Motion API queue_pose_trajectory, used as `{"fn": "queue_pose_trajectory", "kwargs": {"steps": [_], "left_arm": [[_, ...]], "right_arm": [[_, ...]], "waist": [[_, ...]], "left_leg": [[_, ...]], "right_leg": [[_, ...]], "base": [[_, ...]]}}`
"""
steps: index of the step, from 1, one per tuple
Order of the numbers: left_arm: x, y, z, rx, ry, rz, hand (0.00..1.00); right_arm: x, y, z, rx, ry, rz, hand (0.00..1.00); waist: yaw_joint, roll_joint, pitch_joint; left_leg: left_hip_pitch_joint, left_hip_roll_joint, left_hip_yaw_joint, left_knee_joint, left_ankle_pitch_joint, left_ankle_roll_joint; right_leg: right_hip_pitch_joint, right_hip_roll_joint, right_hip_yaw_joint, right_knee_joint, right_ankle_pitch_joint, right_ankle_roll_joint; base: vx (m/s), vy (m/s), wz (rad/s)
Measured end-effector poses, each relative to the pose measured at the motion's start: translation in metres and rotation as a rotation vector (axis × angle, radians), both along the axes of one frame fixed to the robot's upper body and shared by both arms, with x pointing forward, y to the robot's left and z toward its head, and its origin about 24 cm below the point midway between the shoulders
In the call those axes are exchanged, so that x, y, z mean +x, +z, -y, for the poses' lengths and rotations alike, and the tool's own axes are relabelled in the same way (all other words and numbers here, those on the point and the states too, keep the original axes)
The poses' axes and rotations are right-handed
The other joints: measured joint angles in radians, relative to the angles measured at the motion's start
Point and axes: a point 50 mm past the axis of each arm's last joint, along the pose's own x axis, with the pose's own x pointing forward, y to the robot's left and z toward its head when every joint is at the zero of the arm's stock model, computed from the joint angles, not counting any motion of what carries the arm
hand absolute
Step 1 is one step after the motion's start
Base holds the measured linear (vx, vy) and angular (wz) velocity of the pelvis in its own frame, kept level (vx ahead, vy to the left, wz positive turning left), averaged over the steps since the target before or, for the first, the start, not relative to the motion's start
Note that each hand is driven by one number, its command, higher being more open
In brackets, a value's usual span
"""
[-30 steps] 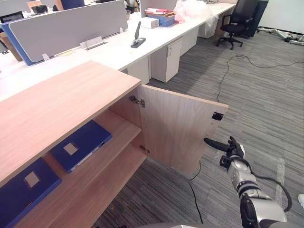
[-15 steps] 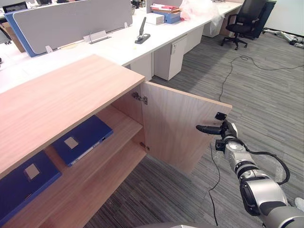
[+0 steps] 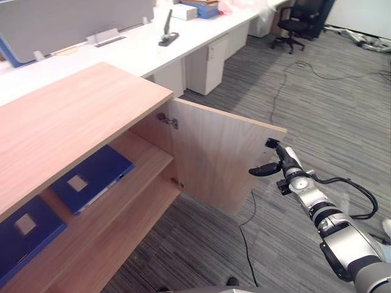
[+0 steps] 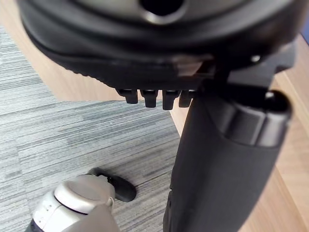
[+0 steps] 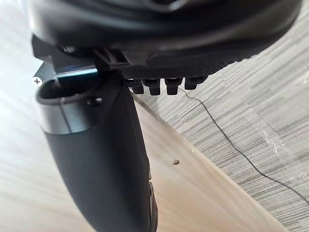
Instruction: Walk over to the cabinet, pick up the folder, carry it to the office cabinet, place the folder inside the office cabinet, then close the office cabinet door
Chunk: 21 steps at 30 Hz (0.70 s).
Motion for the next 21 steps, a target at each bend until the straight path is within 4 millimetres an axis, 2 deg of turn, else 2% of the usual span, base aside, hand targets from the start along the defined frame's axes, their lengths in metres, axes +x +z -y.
{"fn": "queue_pose_trajectory", "kwargs": {"steps": [2, 4, 6, 8, 10, 12, 13, 15, 17, 20, 21], "left_arm": [[0.014, -0.001, 0.002, -0.009, -0.004, 0.025, 1.00], [0.027, -0.002, 0.007, -0.028, -0.011, 0.044, 1.00], [0.040, -0.004, 0.016, -0.056, -0.020, 0.065, 1.00], [0.044, -0.006, 0.021, -0.074, -0.024, 0.068, 1.00], [0.044, -0.007, 0.025, -0.086, -0.034, 0.058, 1.00], [0.043, -0.008, 0.028, -0.094, -0.053, 0.049, 1.00], [0.043, -0.008, 0.029, -0.096, -0.054, 0.049, 1.00], [0.042, -0.009, 0.033, -0.107, -0.057, 0.046, 1.00], [0.042, -0.010, 0.037, -0.115, -0.056, 0.046, 1.00], [0.034, -0.012, 0.039, -0.123, -0.048, 0.023, 1.00], [0.031, -0.012, 0.038, -0.122, -0.046, 0.017, 1.00]], "right_arm": [[0.000, 0.007, -0.018, -0.077, 0.153, -0.007, 1.00], [-0.003, 0.009, -0.026, -0.110, 0.232, -0.018, 1.00], [-0.012, 0.010, -0.042, -0.141, 0.366, -0.038, 1.00], [-0.024, 0.007, -0.054, -0.139, 0.467, -0.063, 1.00], [-0.034, 0.004, -0.071, -0.131, 0.586, -0.100, 1.00], [-0.055, -0.001, -0.102, -0.089, 0.783, -0.149, 1.00], [-0.060, 0.000, -0.110, -0.075, 0.835, -0.150, 1.00], [-0.077, -0.002, -0.149, 0.007, 1.001, -0.151, 1.00], [-0.084, -0.002, -0.163, 0.038, 1.068, -0.149, 1.00], [-0.114, 0.003, -0.204, 0.100, 1.320, -0.139, 1.00], [-0.120, 0.005, -0.210, 0.104, 1.371, -0.133, 1.00]], "waist": [[-0.001, 0.000, -0.001], [-0.011, 0.000, -0.001], [-0.026, -0.001, -0.004], [-0.029, -0.003, -0.012], [-0.034, -0.004, -0.026], [-0.031, -0.003, -0.045], [-0.030, -0.002, -0.047], [-0.008, 0.000, -0.069], [0.008, 0.002, -0.076], [0.034, -0.009, -0.092], [0.038, -0.012, -0.094]], "left_leg": [[0.001, 0.020, -0.013, 0.001, -0.003, -0.004], [0.001, 0.029, -0.015, 0.006, -0.003, -0.004], [0.005, 0.046, -0.011, 0.016, -0.003, -0.004], [0.006, 0.060, 0.006, 0.024, -0.003, -0.004], [0.005, 0.072, 0.008, 0.031, 0.000, 0.000], [-0.005, 0.087, 0.008, 0.040, 0.003, 0.005], [-0.006, 0.090, 0.008, 0.039, 0.004, 0.006], [-0.028, 0.098, 0.008, 0.036, 0.004, 0.008], [-0.034, 0.098, 0.006, 0.028, 0.003, 0.009], [-0.034, 0.089, -0.004, 0.019, 0.003, 0.005], [-0.034, 0.087, -0.005, 0.019, 0.003, 0.002]], "right_leg": [[-0.019, 0.023, 0.040, 0.004, 0.008, -0.012], [-0.022, 0.033, 0.050, 0.004, 0.010, -0.018], [-0.022, 0.051, 0.061, 0.004, 0.004, -0.027], [-0.022, 0.066, 0.068, 0.003, 0.001, -0.034], [-0.022, 0.080, 0.072, 0.002, -0.002, -0.041], [-0.023, 0.090, 0.065, 0.000, -0.009, -0.056], [-0.024, 0.093, 0.062, 0.000, -0.010, -0.058], [-0.041, 0.100, 0.050, 0.001, -0.009, -0.066], [-0.046, 0.100, 0.040, 0.003, -0.006, -0.065], [-0.047, 0.095, 0.031, 0.004, 0.001, -0.064], [-0.047, 0.093, 0.030, 0.004, 0.003, -0.066]], "base": [[-0.03, -0.048, -0.63], [-0.04, -0.059, -0.28], [-0.06, -0.068, -0.21], [-0.04, -0.062, -0.19], [-0.03, -0.049, -0.08], [-0.03, -0.054, 0.08], [-0.02, -0.032, 0.12], [-0.02, -0.012, 0.16], [0.00, 0.012, 0.18], [0.04, 0.055, 0.14], [0.06, 0.090, 0.06]]}}
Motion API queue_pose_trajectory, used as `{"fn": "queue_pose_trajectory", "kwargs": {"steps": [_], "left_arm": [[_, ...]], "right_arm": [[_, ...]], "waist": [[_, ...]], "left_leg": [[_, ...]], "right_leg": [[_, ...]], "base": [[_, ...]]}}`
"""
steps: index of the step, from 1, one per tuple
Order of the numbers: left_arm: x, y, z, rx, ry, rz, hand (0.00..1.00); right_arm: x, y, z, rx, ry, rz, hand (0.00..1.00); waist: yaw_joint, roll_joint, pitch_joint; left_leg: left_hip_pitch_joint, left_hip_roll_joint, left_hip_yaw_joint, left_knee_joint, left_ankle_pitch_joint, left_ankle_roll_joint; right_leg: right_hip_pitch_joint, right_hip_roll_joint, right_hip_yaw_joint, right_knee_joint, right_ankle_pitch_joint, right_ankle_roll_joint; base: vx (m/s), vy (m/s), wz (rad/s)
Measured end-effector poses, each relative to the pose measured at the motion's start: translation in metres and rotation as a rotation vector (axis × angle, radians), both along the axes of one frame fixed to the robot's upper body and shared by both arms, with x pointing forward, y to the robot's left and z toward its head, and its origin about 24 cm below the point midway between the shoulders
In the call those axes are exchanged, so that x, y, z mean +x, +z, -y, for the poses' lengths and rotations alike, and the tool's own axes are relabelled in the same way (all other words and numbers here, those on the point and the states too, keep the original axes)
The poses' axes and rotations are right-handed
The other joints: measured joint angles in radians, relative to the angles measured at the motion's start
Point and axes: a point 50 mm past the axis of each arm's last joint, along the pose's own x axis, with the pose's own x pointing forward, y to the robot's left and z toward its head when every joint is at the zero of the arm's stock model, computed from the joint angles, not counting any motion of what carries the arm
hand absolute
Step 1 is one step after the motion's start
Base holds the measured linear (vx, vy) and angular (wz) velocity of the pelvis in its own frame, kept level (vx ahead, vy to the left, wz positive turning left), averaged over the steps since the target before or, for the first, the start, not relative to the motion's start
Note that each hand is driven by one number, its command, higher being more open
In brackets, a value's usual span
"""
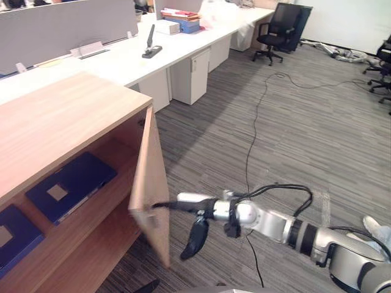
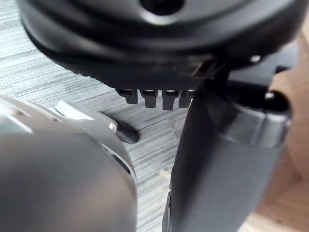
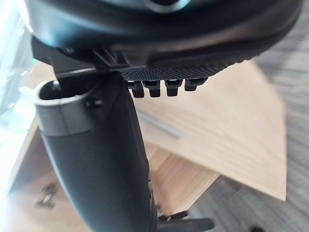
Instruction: Walk over to the cabinet, pick up the folder, carry it to the office cabinet, place the folder inside the office cabinet, then close the office cabinet door
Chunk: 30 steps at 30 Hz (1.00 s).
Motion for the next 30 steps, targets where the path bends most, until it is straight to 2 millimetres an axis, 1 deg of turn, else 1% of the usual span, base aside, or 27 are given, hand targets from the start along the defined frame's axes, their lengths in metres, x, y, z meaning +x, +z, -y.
{"fn": "queue_pose_trajectory", "kwargs": {"steps": [1, 3, 5, 6, 8, 10, 14, 15, 16, 18, 19, 20, 21, 22, 23, 24, 25, 26, 27, 28, 29, 30], "left_arm": [[-0.004, 0.000, -0.002, 0.004, 0.003, -0.010, 1.00], [-0.011, 0.000, -0.006, 0.012, 0.012, -0.024, 1.00], [-0.017, 0.001, -0.011, 0.024, 0.014, -0.035, 1.00], [-0.018, 0.002, -0.014, 0.030, 0.014, -0.038, 1.00], [-0.018, 0.002, -0.014, 0.029, 0.013, -0.036, 1.00], [-0.017, 0.002, -0.014, 0.028, 0.012, -0.032, 1.00], [-0.017, 0.002, -0.012, 0.020, 0.010, -0.029, 1.00], [-0.017, 0.001, -0.012, 0.017, 0.009, -0.028, 1.00], [-0.016, 0.002, -0.012, 0.016, 0.008, -0.025, 1.00], [-0.017, 0.001, -0.011, 0.014, 0.004, -0.026, 1.00], [-0.017, 0.001, -0.009, 0.012, -0.018, -0.031, 1.00], [-0.015, -0.001, -0.001, 0.000, -0.053, -0.033, 1.00], [-0.014, -0.001, 0.004, -0.008, -0.069, -0.027, 1.00], [-0.011, -0.002, 0.009, -0.009, -0.107, -0.013, 1.00], [-0.011, -0.001, 0.010, -0.002, -0.136, -0.014, 1.00], [-0.011, -0.001, 0.009, 0.005, -0.146, -0.018, 1.00], [-0.011, 0.000, 0.005, 0.019, -0.155, -0.018, 1.00], [-0.011, 0.002, -0.003, 0.043, -0.153, -0.016, 1.00], [-0.015, 0.006, -0.018, 0.093, -0.139, -0.019, 1.00], [-0.016, 0.007, -0.020, 0.102, -0.128, -0.023, 1.00], [-0.025, 0.007, -0.022, 0.109, -0.100, -0.043, 1.00], [-0.035, 0.006, -0.018, 0.101, -0.062, -0.065, 1.00]], "right_arm": [[-0.010, 0.004, -0.008, 0.010, 0.092, 0.008, 1.00], [-0.018, 0.005, -0.011, -0.002, 0.177, 0.012, 1.00], [-0.021, -0.001, -0.005, -0.058, 0.211, 0.028, 1.00], [-0.020, -0.006, 0.003, -0.113, 0.227, 0.046, 1.00], [-0.018, -0.010, 0.012, -0.174, 0.237, 0.078, 1.00], [-0.017, -0.012, 0.017, -0.212, 0.247, 0.099, 1.00], [-0.018, -0.016, 0.018, -0.237, 0.254, 0.110, 1.00], [-0.017, -0.021, 0.019, -0.247, 0.242, 0.097, 1.00], [-0.016, -0.034, 0.020, -0.268, 0.202, 0.061, 1.00], [-0.016, -0.059, 0.024, -0.331, 0.142, 0.025, 1.00], [-0.018, -0.079, 0.031, -0.369, 0.058, -0.019, 1.00], [-0.020, -0.101, 0.041, -0.413, -0.059, -0.078, 1.00], [-0.023, -0.113, 0.051, -0.446, -0.132, -0.113, 1.00], [-0.031, -0.135, 0.073, -0.501, -0.294, -0.209, 1.00], [-0.043, -0.153, 0.095, -0.520, -0.492, -0.326, 1.00], [-0.048, -0.160, 0.105, -0.523, -0.595, -0.376, 1.00], [-0.055, -0.170, 0.120, -0.542, -0.757, -0.432, 1.00], [-0.060, -0.175, 0.126, -0.543, -0.860, -0.478, 1.00], [-0.066, -0.181, 0.127, -0.514, -1.005, -0.553, 1.00], [-0.071, -0.184, 0.129, -0.496, -1.076, -0.591, 1.00], [-0.086, -0.190, 0.134, -0.466, -1.208, -0.682, 1.00], [-0.102, -0.195, 0.138, -0.448, -1.310, -0.750, 1.00]], "waist": [[0.006, -0.006, -0.004], [0.007, -0.018, -0.012], [0.007, -0.031, -0.020], [0.007, -0.038, -0.025], [0.007, -0.039, -0.026], [0.005, -0.039, -0.025], [0.008, -0.033, -0.021], [0.011, -0.030, -0.020], [0.024, -0.028, -0.018], [0.037, -0.020, -0.009], [0.052, -0.009, 0.001], [0.061, 0.013, 0.015], [0.063, 0.027, 0.024], [0.060, 0.047, 0.034], [0.036, 0.049, 0.034], [0.024, 0.053, 0.036], [0.023, 0.067, 0.050], [0.027, 0.070, 0.061], [0.030, 0.022, 0.066], [0.033, 0.029, 0.075], [0.039, 0.048, 0.069], [0.047, 0.061, 0.070]], "left_leg": [[-0.001, -0.003, -0.002, 0.000, 0.000, -0.011], [-0.002, -0.010, -0.006, -0.001, 0.000, -0.016], [-0.004, -0.019, -0.008, -0.002, -0.001, -0.017], [-0.007, -0.024, -0.008, -0.003, -0.004, -0.018], [-0.006, -0.028, -0.008, -0.001, -0.008, -0.018], [-0.006, -0.029, -0.007, 0.000, -0.009, -0.018], [-0.007, -0.025, -0.008, 0.001, -0.009, -0.018], [-0.007, -0.025, -0.008, 0.002, -0.009, -0.018], [-0.008, -0.025, -0.009, 0.002, -0.009, -0.017], [-0.004, -0.029, -0.020, 0.003, -0.010, -0.015], [0.000, -0.035, -0.039, 0.009, -0.013, -0.010], [-0.018, -0.049, -0.086, 0.041, -0.026, 0.009], [-0.031, -0.061, -0.122, 0.064, -0.035, 0.019], [-0.059, -0.105, -0.216, 0.107, -0.049, 0.027], [-0.104, -0.167, -0.332, 0.149, -0.060, 0.028], [-0.120, -0.195, -0.393, 0.163, -0.061, 0.030], [-0.132, -0.225, -0.488, 0.173, -0.062, 0.029], [-0.148, -0.245, -0.533, 0.179, -0.059, 0.029], [-0.178, -0.294, -0.585, 0.190, -0.055, 0.021], [-0.188, -0.303, -0.617, 0.199, -0.051, 0.011], [-0.203, -0.299, -0.663, 0.207, -0.050, 0.011], [-0.220, -0.287, -0.672, 0.228, -0.048, 0.014]], "right_leg": [[0.000, -0.005, -0.001, 0.000, 0.001, 0.002], [0.000, -0.013, -0.001, 0.000, 0.003, 0.005], [0.000, -0.021, 0.000, 0.000, 0.005, 0.010], [0.000, -0.027, 0.000, 0.000, 0.007, 0.014], [0.000, -0.032, 0.003, 0.000, 0.010, 0.018], [0.000, -0.033, 0.004, 0.000, 0.011, 0.019], [0.000, -0.028, 0.004, 0.000, 0.011, 0.018], [0.000, -0.027, 0.004, 0.000, 0.011, 0.018], [0.000, -0.028, 0.003, 0.000, 0.011, 0.017], [0.012, -0.034, -0.007, 0.000, 0.008, 0.019], [0.029, -0.047, -0.026, 0.002, 0.001, 0.026], [0.031, -0.075, -0.070, 0.059, -0.040, 0.044], [0.022, -0.102, -0.103, 0.125, -0.082, 0.055], [-0.010, -0.175, -0.160, 0.306, -0.188, 0.079], [-0.054, -0.244, -0.105, 0.475, -0.277, 0.053], [-0.076, -0.248, -0.009, 0.527, -0.293, 0.036], [-0.100, -0.206, 0.237, 0.576, -0.326, 0.028], [-0.098, -0.167, 0.394, 0.562, -0.366, 0.065], [-0.086, -0.163, 0.514, 0.499, -0.401, 0.138], [-0.079, -0.166, 0.482, 0.505, -0.414, 0.160], [-0.060, -0.165, 0.421, 0.483, -0.418, 0.151], [-0.031, -0.163, 0.367, 0.459, -0.417, 0.143]], "base": [[0.05, 0.093, 0.06], [0.04, 0.091, 0.05], [0.02, 0.096, 0.02], [0.00, 0.084, 0.00], [-0.02, 0.062, -0.01], [-0.01, 0.025, -0.01], [0.00, 0.000, 0.00], [0.00, 0.000, 0.00], [0.01, 0.030, 0.04], [0.01, 0.037, 0.19], [0.01, 0.066, 0.66], [0.00, 0.118, 0.91], [-0.02, 0.171, 1.61], [-0.04, 0.135, 2.31], [-0.03, 0.056, 2.63], [-0.01, -0.047, 2.69], [0.02, -0.082, 2.11], [0.03, -0.194, 2.17], [0.02, -0.207, 1.59], [0.02, -0.256, 1.59], [0.04, -0.182, 1.30], [0.04, -0.163, 1.21]]}}
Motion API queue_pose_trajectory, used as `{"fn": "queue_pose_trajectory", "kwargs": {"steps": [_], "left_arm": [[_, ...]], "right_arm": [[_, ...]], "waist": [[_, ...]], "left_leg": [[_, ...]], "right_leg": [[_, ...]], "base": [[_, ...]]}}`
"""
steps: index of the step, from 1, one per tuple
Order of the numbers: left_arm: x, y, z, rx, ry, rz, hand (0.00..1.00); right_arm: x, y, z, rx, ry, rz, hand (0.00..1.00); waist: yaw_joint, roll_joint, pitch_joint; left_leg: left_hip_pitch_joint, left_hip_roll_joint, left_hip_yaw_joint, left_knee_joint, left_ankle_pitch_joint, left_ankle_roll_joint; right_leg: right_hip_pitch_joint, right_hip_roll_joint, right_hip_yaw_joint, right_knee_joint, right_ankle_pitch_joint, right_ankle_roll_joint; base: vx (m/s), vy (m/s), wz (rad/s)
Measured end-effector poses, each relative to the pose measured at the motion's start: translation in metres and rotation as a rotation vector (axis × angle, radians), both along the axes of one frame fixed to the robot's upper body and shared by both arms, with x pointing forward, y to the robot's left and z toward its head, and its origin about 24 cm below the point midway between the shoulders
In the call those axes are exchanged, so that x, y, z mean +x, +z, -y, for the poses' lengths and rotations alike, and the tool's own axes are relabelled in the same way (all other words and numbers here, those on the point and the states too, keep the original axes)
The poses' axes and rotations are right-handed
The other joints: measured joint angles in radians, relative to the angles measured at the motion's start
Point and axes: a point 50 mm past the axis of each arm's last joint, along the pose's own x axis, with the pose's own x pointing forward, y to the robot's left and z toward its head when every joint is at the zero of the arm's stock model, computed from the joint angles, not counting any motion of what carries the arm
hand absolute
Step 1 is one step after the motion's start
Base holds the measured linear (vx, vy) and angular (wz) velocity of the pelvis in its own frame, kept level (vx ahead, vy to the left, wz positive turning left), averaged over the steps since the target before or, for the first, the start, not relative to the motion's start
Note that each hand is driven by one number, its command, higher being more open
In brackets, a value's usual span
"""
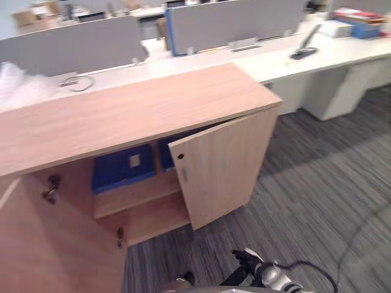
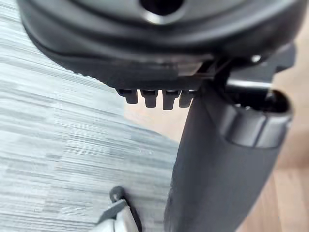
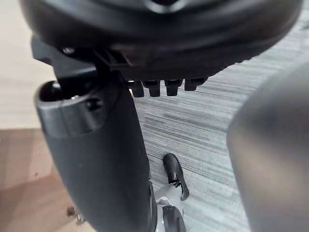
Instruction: Walk over to the cabinet, pick up the folder, carry it to the office cabinet, place the folder inside the office cabinet, then close the office cabinet door
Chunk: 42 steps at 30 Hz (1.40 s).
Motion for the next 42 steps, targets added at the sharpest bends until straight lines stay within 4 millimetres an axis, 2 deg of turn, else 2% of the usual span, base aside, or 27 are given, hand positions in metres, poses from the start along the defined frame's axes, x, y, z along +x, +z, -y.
{"fn": "queue_pose_trajectory", "kwargs": {"steps": [2, 4, 6, 7, 8, 9, 10, 11, 13, 14, 15, 16, 17, 18, 19, 21, 23, 25, 26, 27, 28, 29, 30, 33, 34, 37, 42], "left_arm": [[-0.007, -0.002, 0.006, -0.018, 0.036, -0.019, 1.00], [0.000, -0.003, 0.016, -0.047, 0.046, 0.004, 1.00], [0.012, -0.002, 0.021, -0.062, 0.049, 0.062, 1.00], [0.025, -0.001, 0.018, -0.057, 0.040, 0.104, 1.00], [0.045, 0.002, 0.018, -0.051, 0.033, 0.164, 1.00], [0.055, 0.004, 0.018, -0.048, 0.026, 0.195, 1.00], [0.063, 0.005, 0.021, -0.052, 0.022, 0.215, 1.00], [0.062, 0.004, 0.024, -0.064, 0.014, 0.206, 1.00], [0.057, 0.001, 0.029, -0.080, -0.003, 0.184, 1.00], [0.056, 0.000, 0.030, -0.084, -0.026, 0.171, 1.00], [0.063, 0.000, 0.031, -0.090, -0.044, 0.182, 1.00], [0.070, 0.002, 0.027, -0.076, -0.091, 0.188, 1.00], [0.072, 0.003, 0.026, -0.072, -0.112, 0.187, 1.00], [0.070, 0.003, 0.025, -0.069, -0.125, 0.177, 1.00], [0.069, 0.002, 0.026, -0.073, -0.130, 0.172, 1.00], [0.066, 0.001, 0.029, -0.083, -0.151, 0.161, 1.00], [0.062, 0.000, 0.031, -0.088, -0.171, 0.152, 1.00], [0.054, -0.002, 0.033, -0.092, -0.199, 0.127, 1.00], [0.054, -0.002, 0.035, -0.095, -0.211, 0.125, 1.00], [0.054, -0.002, 0.034, -0.090, -0.237, 0.117, 1.00], [0.053, -0.002, 0.032, -0.087, -0.246, 0.112, 1.00], [0.051, -0.002, 0.030, -0.083, -0.240, 0.107, 1.00], [0.050, -0.002, 0.030, -0.083, -0.236, 0.102, 1.00], [0.039, -0.003, 0.027, -0.078, -0.202, 0.081, 1.00], [0.037, -0.002, 0.023, -0.070, -0.181, 0.080, 1.00], [0.036, -0.002, 0.021, -0.073, -0.162, 0.079, 1.00], [0.031, -0.003, 0.021, -0.098, -0.052, 0.092, 1.00]], "right_arm": [[-0.007, -0.002, 0.004, 0.002, -0.117, -0.013, 1.00], [-0.015, -0.005, 0.001, 0.000, -0.233, -0.032, 1.00], [-0.019, -0.006, 0.000, 0.016, -0.316, -0.046, 1.00], [-0.019, -0.006, 0.000, 0.024, -0.360, -0.045, 1.00], [-0.017, -0.005, 0.003, 0.023, -0.399, -0.040, 1.00], [-0.017, -0.005, 0.004, 0.028, -0.431, -0.037, 1.00], [-0.015, -0.004, 0.005, 0.040, -0.480, -0.025, 1.00], [-0.012, -0.003, 0.010, 0.051, -0.553, -0.003, 1.00], [-0.012, -0.002, 0.023, 0.062, -0.704, 0.017, 1.00], [-0.012, 0.000, 0.032, 0.066, -0.794, 0.033, 1.00], [-0.013, 0.000, 0.037, 0.067, -0.843, 0.039, 1.00], [-0.019, -0.002, 0.039, 0.073, -0.906, 0.019, 1.00], [-0.021, -0.003, 0.040, 0.073, -0.926, 0.009, 1.00], [-0.024, -0.003, 0.041, 0.072, -0.946, -0.003, 1.00], [-0.023, -0.003, 0.041, 0.075, -0.951, -0.003, 1.00], [-0.023, -0.003, 0.040, 0.082, -0.962, 0.000, 1.00], [-0.023, -0.003, 0.042, 0.077, -0.962, 0.000, 1.00], [-0.026, -0.003, 0.046, 0.064, -0.963, 0.000, 1.00], [-0.025, -0.002, 0.049, 0.060, -0.963, 0.014, 1.00], [-0.022, 0.000, 0.052, 0.053, -0.958, 0.039, 1.00], [-0.021, 0.001, 0.051, 0.050, -0.942, 0.057, 1.00], [-0.020, 0.001, 0.050, 0.054, -0.937, 0.060, 1.00], [-0.021, 0.000, 0.049, 0.055, -0.939, 0.054, 1.00], [-0.035, -0.004, 0.043, 0.055, -0.944, 0.006, 1.00], [-0.039, -0.006, 0.040, 0.062, -0.946, -0.018, 1.00], [-0.054, -0.009, 0.040, 0.060, -0.991, -0.069, 1.00], [-0.059, -0.009, 0.047, 0.042, -1.004, -0.077, 1.00]], "waist": [[0.010, 0.004, 0.000], [0.018, -0.025, 0.005], [0.013, -0.044, -0.004], [0.010, -0.057, 0.005], [0.005, -0.066, 0.028], [0.005, -0.072, 0.038], [0.004, -0.066, 0.046], [-0.002, -0.049, 0.057], [-0.018, -0.016, 0.054], [-0.027, 0.013, 0.050], [-0.032, 0.001, 0.058], [-0.032, -0.020, 0.068], [-0.033, -0.025, 0.069], [-0.033, -0.024, 0.068], [-0.033, -0.023, 0.067], [-0.035, -0.021, 0.063], [-0.038, -0.010, 0.057], [-0.047, 0.004, 0.050], [-0.056, 0.007, 0.048], [-0.070, 0.006, 0.046], [-0.075, 0.003, 0.045], [-0.075, -0.004, 0.041], [-0.074, -0.004, 0.037], [-0.076, -0.024, -0.010], [-0.077, -0.049, -0.022], [-0.078, -0.055, -0.027], [-0.080, -0.057, -0.012]], "left_leg": [[-0.016, 0.007, -0.027, 0.029, -0.008, -0.022], [-0.022, 0.004, -0.063, 0.039, -0.001, -0.045], [-0.072, -0.012, -0.061, 0.077, 0.001, -0.044], [-0.100, -0.024, -0.022, 0.104, 0.014, -0.030], [-0.121, -0.015, 0.115, 0.115, 0.038, 0.008], [-0.127, 0.005, 0.241, 0.115, 0.034, 0.067], [-0.159, 0.063, 0.439, 0.211, -0.022, 0.104], [-0.171, 0.141, 0.620, 0.359, -0.087, 0.109], [-0.150, 0.192, 0.751, 0.423, -0.160, 0.135], [-0.144, 0.171, 0.775, 0.373, -0.186, 0.162], [-0.141, 0.133, 0.761, 0.340, -0.178, 0.164], [-0.125, 0.064, 0.735, 0.260, -0.137, 0.173], [-0.114, 0.038, 0.723, 0.222, -0.121, 0.175], [-0.077, -0.021, 0.687, 0.127, -0.067, 0.194], [-0.059, -0.040, 0.675, 0.090, -0.048, 0.199], [-0.007, -0.081, 0.628, -0.018, 0.008, 0.207], [0.029, -0.100, 0.578, -0.085, 0.036, 0.205], [0.082, -0.123, 0.511, -0.122, 0.052, 0.218], [0.094, -0.131, 0.490, -0.126, 0.055, 0.223], [0.102, -0.140, 0.460, -0.123, 0.054, 0.220], [0.109, -0.144, 0.438, -0.127, 0.052, 0.217], [0.119, -0.143, 0.421, -0.139, 0.053, 0.215], [0.129, -0.144, 0.410, -0.149, 0.054, 0.213], [0.149, -0.144, 0.364, -0.192, 0.063, 0.199], [0.160, -0.149, 0.337, -0.209, 0.069, 0.192], [0.200, -0.130, 0.278, -0.262, 0.092, 0.175], [0.250, -0.099, 0.235, -0.293, 0.095, 0.155]], "right_leg": [[0.038, 0.018, -0.054, -0.036, 0.007, -0.004], [0.114, 0.026, -0.143, -0.108, 0.021, -0.013], [0.131, 0.029, -0.218, -0.129, 0.022, -0.017], [0.152, 0.027, -0.276, -0.144, 0.023, -0.019], [0.185, 0.019, -0.344, -0.151, 0.026, -0.025], [0.201, 0.013, -0.385, -0.157, 0.028, -0.029], [0.217, 0.006, -0.421, -0.168, 0.028, -0.032], [0.237, 0.003, -0.449, -0.167, 0.028, -0.032], [0.254, -0.012, -0.485, -0.161, 0.024, -0.019], [0.249, -0.012, -0.513, -0.142, 0.011, -0.001], [0.246, -0.033, -0.525, -0.136, -0.001, 0.007], [0.248, -0.062, -0.532, -0.148, -0.013, -0.010], [0.251, -0.067, -0.531, -0.160, -0.013, -0.019], [0.261, -0.072, -0.536, -0.185, 0.006, -0.042], [0.272, -0.077, -0.542, -0.193, 0.020, -0.041], [0.292, -0.091, -0.578, -0.188, 0.067, -0.016], [0.296, -0.108, -0.620, -0.139, 0.090, -0.007], [0.255, -0.161, -0.626, 0.087, 0.090, -0.017], [0.226, -0.176, -0.598, 0.164, 0.078, -0.063], [0.194, -0.176, -0.525, 0.212, 0.047, -0.080], [0.148, -0.149, -0.398, 0.219, 0.014, -0.066], [0.116, -0.122, -0.292, 0.178, -0.008, -0.034], [0.111, -0.115, -0.261, 0.144, -0.012, -0.022], [0.114, -0.109, -0.284, -0.068, 0.022, -0.014], [0.133, -0.103, -0.307, -0.124, 0.064, -0.009], [0.188, -0.082, -0.356, -0.180, 0.070, -0.006], [0.264, -0.042, -0.393, -0.227, 0.083, -0.027]], "base": [[0.06, -0.105, 0.83], [0.13, -0.148, 0.98], [0.10, -0.125, 1.13], [0.08, -0.086, 1.70], [0.06, -0.070, 1.62], [0.02, -0.054, 1.37], [0.04, -0.035, 0.79], [0.07, -0.011, 0.51], [0.13, 0.118, 0.57], [0.14, 0.171, 0.92], [0.11, 0.154, 1.20], [0.07, 0.092, 1.05], [0.06, 0.058, 1.23], [0.04, 0.007, 0.91], [0.05, -0.002, 0.85], [0.08, 0.001, 0.78], [0.08, 0.019, 0.82], [0.10, 0.054, 0.78], [0.08, 0.059, 0.85], [0.07, 0.054, 0.84], [0.07, 0.048, 0.82], [0.05, 0.027, 0.55], [0.04, -0.029, 0.42], [0.07, -0.144, 0.42], [0.13, -0.277, 0.57], [0.11, -0.264, 0.48], [0.07, -0.215, 0.29]]}}
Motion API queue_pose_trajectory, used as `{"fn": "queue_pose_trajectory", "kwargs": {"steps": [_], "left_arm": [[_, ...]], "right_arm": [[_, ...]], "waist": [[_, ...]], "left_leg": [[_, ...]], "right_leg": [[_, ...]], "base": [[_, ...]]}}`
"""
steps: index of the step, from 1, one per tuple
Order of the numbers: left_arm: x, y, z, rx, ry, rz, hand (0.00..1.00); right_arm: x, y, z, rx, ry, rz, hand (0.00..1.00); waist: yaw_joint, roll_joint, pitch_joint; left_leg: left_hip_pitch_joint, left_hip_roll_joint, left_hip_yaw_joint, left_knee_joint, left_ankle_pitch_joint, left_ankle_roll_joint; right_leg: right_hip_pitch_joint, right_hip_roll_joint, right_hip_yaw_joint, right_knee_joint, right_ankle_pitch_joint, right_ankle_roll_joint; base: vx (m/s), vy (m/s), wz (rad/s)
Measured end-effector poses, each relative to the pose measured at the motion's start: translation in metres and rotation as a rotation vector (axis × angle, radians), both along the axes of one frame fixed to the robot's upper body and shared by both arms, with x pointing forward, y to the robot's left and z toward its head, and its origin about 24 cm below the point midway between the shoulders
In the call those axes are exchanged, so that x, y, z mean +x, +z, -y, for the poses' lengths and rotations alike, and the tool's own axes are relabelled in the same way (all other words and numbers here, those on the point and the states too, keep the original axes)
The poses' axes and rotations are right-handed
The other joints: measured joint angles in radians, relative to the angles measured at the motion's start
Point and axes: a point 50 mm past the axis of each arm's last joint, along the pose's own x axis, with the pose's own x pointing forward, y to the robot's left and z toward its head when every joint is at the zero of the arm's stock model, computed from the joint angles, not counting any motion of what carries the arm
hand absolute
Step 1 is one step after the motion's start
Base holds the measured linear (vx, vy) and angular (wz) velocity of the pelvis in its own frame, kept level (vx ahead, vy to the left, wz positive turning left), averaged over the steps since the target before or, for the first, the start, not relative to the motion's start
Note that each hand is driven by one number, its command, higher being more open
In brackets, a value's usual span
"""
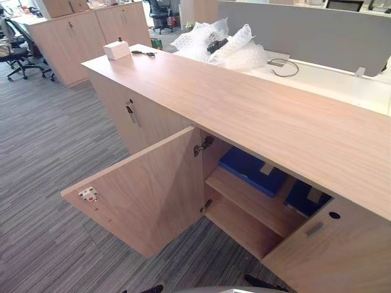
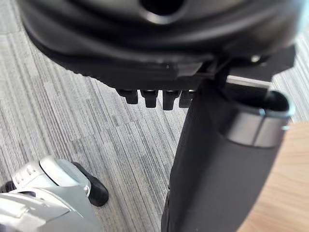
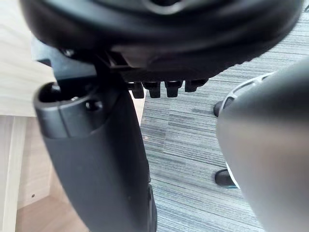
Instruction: Walk over to the cabinet, pick up the folder, carry it to the office cabinet, place the folder inside the office cabinet, then close the office cabinet door
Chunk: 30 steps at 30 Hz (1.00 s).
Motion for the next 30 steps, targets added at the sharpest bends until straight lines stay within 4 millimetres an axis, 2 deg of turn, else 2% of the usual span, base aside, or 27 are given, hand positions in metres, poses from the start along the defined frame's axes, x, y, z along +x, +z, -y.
{"fn": "queue_pose_trajectory", "kwargs": {"steps": [6, 10, 12, 16, 18, 20, 21, 24, 27, 30], "left_arm": [[-0.014, -0.001, -0.005, -0.040, 0.204, 0.009, 1.00], [-0.027, 0.002, -0.018, -0.015, 0.345, 0.015, 1.00], [-0.025, 0.007, -0.034, 0.030, 0.408, 0.045, 1.00], [-0.012, 0.026, -0.075, 0.168, 0.464, 0.139, 1.00], [0.002, 0.045, -0.104, 0.267, 0.459, 0.213, 1.00], [0.012, 0.056, -0.119, 0.323, 0.456, 0.252, 1.00], [0.021, 0.068, -0.133, 0.384, 0.439, 0.277, 1.00], [0.038, 0.087, -0.154, 0.479, 0.378, 0.310, 1.00], [0.053, 0.100, -0.162, 0.531, 0.342, 0.344, 1.00], [0.074, 0.116, -0.165, 0.595, 0.224, 0.372, 1.00]], "right_arm": [[0.001, 0.000, 0.000, 0.003, -0.004, 0.006, 1.00], [-0.005, -0.001, 0.000, 0.018, -0.058, 0.004, 1.00], [-0.005, -0.001, 0.000, 0.019, -0.059, 0.004, 1.00], [-0.006, -0.001, 0.001, 0.017, -0.064, 0.008, 1.00], [-0.008, -0.001, 0.002, 0.022, -0.093, 0.012, 1.00], [-0.009, 0.000, 0.004, 0.019, -0.099, 0.014, 1.00], [-0.011, 0.000, 0.006, 0.009, -0.100, 0.017, 1.00], [-0.015, 0.001, 0.009, 0.000, -0.103, 0.017, 1.00], [-0.019, 0.001, 0.010, -0.004, -0.101, 0.010, 1.00], [-0.022, 0.001, 0.009, -0.005, -0.098, 0.008, 1.00]], "waist": [[-0.001, -0.012, 0.009], [-0.001, -0.005, 0.021], [0.000, -0.003, 0.023], [0.002, 0.002, 0.024], [0.004, 0.006, 0.025], [0.006, 0.011, 0.027], [0.007, 0.016, 0.025], [0.011, 0.020, 0.022], [0.017, 0.020, 0.019], [0.031, 0.015, 0.016]], "left_leg": [[0.020, 0.005, -0.012, -0.025, 0.003, -0.007], [0.022, 0.004, -0.013, -0.025, 0.005, -0.004], [0.021, 0.001, -0.014, -0.025, 0.005, -0.003], [0.020, -0.003, -0.014, -0.031, 0.000, -0.006], [0.017, -0.003, -0.011, -0.031, -0.001, -0.005], [0.017, -0.003, -0.007, -0.031, -0.002, -0.004], [0.017, -0.002, -0.001, -0.031, -0.004, -0.004], [0.018, 0.000, 0.010, -0.031, -0.013, -0.005], [0.021, 0.000, 0.021, -0.031, -0.020, -0.003], [0.025, 0.000, 0.029, -0.026, -0.022, 0.001]], "right_leg": [[0.026, 0.007, -0.003, -0.027, 0.000, 0.000], [0.027, 0.007, -0.003, -0.032, 0.010, -0.002], [0.027, 0.006, -0.002, -0.034, 0.012, -0.001], [0.038, 0.006, -0.002, -0.049, 0.011, -0.001], [0.041, 0.008, 0.002, -0.062, 0.011, -0.001], [0.042, 0.009, 0.003, -0.066, 0.011, -0.002], [0.042, 0.010, 0.005, -0.067, 0.009, -0.004], [0.041, 0.010, 0.017, -0.073, 0.008, -0.006], [0.041, 0.010, 0.029, -0.074, 0.008, -0.007], [0.040, 0.010, 0.034, -0.074, 0.008, -0.009]], "base": [[-0.01, -0.084, 0.02], [0.00, 0.000, 0.00], [-0.02, -0.012, 0.01], [-0.06, -0.038, 0.00], [-0.04, -0.045, -0.04], [-0.02, -0.039, -0.04], [0.00, -0.039, -0.06], [0.02, -0.039, -0.11], [0.05, -0.032, -0.13], [0.07, -0.024, -0.06]]}}
